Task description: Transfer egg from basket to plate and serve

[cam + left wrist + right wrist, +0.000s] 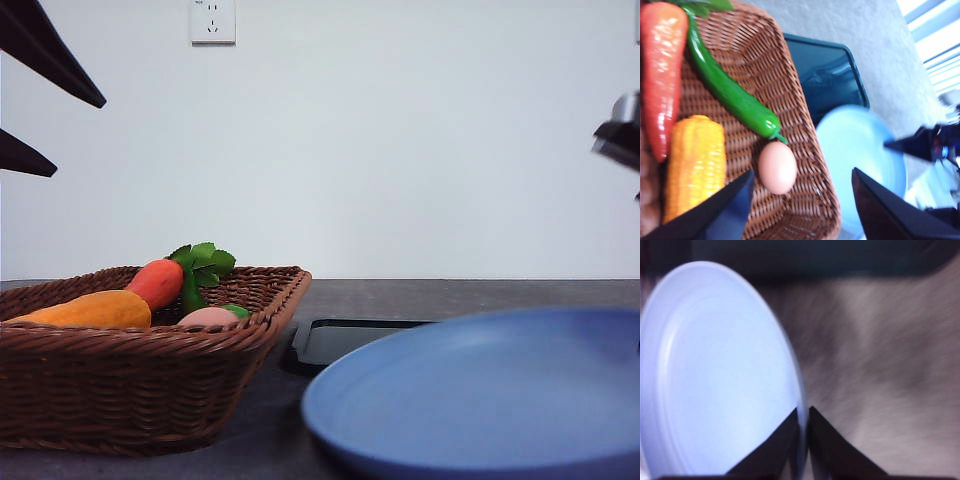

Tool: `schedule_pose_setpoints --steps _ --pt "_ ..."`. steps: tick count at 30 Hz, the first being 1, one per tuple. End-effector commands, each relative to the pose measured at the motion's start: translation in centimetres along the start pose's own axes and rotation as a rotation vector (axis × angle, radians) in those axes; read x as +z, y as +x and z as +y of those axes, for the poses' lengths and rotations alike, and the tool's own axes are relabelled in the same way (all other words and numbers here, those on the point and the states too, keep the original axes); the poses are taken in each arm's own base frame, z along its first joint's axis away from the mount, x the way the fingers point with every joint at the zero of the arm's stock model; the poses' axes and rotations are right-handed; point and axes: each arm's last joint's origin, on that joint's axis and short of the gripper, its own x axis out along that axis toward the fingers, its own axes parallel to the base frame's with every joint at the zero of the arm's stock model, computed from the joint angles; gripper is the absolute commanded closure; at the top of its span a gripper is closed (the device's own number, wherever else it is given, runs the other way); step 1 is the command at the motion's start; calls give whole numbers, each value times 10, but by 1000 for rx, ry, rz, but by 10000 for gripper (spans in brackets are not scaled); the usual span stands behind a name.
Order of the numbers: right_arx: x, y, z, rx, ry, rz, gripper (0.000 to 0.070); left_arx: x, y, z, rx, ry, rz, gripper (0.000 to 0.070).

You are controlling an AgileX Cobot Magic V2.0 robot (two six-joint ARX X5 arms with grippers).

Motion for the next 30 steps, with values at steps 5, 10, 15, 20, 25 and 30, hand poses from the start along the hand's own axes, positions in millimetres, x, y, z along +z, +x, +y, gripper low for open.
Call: schedule_pose_setpoints --steps 5,10,15,20,25,30 --pt "8 -27 7 -10 3 -132 700 2 8 -14 4 48 31 290" --pt "9 -37 10 -7 -5 -163 700 6 23 -31 126 110 121 290" --pt "9 -38 10 -11 -7 -170 700 7 50 -42 185 156 226 290" --pt "9 -45 9 -38 -7 -236 700 5 82 -39 196 161 311 290" --pt "8 -62 7 -65 5 -336 700 3 111 -29 211 158 344 290" --pt "7 -80 6 -62 14 -408 700 -1 131 -20 219 167 378 290"
